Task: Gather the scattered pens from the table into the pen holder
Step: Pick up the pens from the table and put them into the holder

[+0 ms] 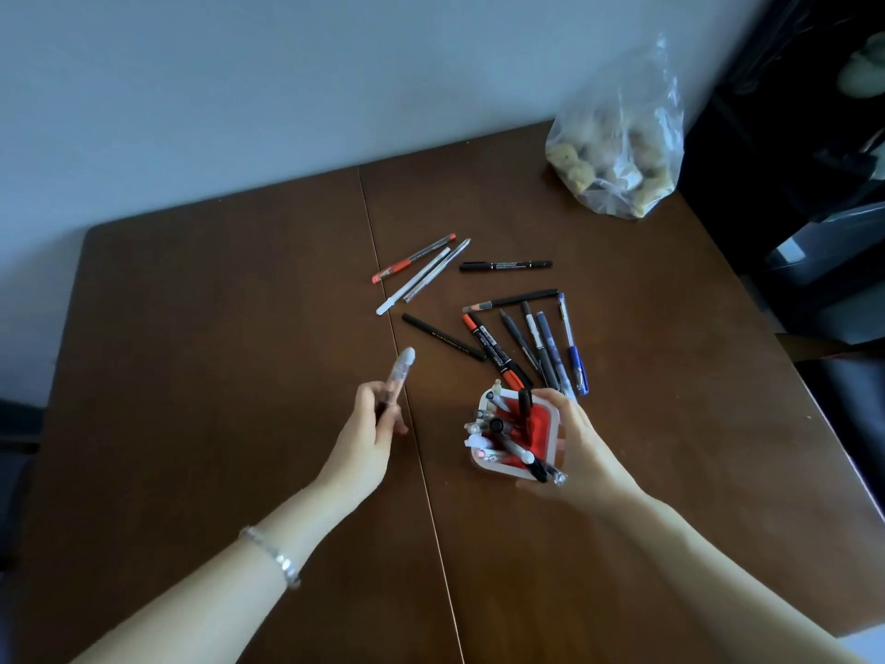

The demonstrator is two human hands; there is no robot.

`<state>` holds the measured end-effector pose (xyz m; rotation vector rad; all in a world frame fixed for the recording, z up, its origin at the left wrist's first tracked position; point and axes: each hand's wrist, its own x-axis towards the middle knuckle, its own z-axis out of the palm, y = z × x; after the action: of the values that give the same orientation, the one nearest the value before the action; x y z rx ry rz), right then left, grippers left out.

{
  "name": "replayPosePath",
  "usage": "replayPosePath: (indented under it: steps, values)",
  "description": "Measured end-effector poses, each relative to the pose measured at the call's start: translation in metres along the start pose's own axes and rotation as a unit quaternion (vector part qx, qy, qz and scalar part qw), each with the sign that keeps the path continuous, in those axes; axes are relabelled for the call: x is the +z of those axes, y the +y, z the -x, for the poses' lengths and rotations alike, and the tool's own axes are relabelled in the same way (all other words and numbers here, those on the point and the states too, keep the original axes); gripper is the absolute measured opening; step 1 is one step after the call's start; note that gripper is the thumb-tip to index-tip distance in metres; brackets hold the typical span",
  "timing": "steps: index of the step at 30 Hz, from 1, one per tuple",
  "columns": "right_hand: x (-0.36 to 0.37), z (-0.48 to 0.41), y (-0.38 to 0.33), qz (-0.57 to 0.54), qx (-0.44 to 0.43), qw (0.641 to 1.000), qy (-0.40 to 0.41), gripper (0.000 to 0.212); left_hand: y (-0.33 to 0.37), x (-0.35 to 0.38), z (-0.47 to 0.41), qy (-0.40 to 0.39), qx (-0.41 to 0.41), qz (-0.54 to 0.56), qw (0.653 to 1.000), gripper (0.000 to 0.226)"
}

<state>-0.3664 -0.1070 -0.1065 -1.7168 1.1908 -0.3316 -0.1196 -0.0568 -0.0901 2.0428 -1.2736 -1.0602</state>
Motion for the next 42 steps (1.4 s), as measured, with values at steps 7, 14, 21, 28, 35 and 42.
replayPosePath:
  steps: [7,14,21,28,35,42]
  values:
    - [0.012,0.007,-0.013,-0.002,0.004,1.000,-0.017,0.096,0.037,0.007,0.054,0.086,0.005,0.375,0.923,0.028]
    - [0.042,0.019,-0.027,0.024,-0.012,0.998,-0.051,0.095,0.052,0.035,0.065,0.088,0.021,0.377,0.922,0.032]
    - [0.042,0.018,-0.026,0.024,-0.013,0.998,-0.054,0.098,0.043,0.029,0.063,0.041,0.097,0.198,0.975,0.030]
    - [0.044,0.019,-0.022,0.014,-0.015,0.998,-0.051,0.099,0.024,0.019,0.066,0.060,0.151,0.089,0.983,0.059]
    - [0.044,0.019,-0.022,0.021,-0.021,0.998,-0.047,0.098,0.017,0.038,0.073,0.072,0.203,-0.020,0.976,0.045]
    - [0.042,0.019,-0.022,0.038,-0.015,0.995,-0.088,0.104,0.015,0.039,0.075,-0.064,0.199,-0.073,0.975,0.060]
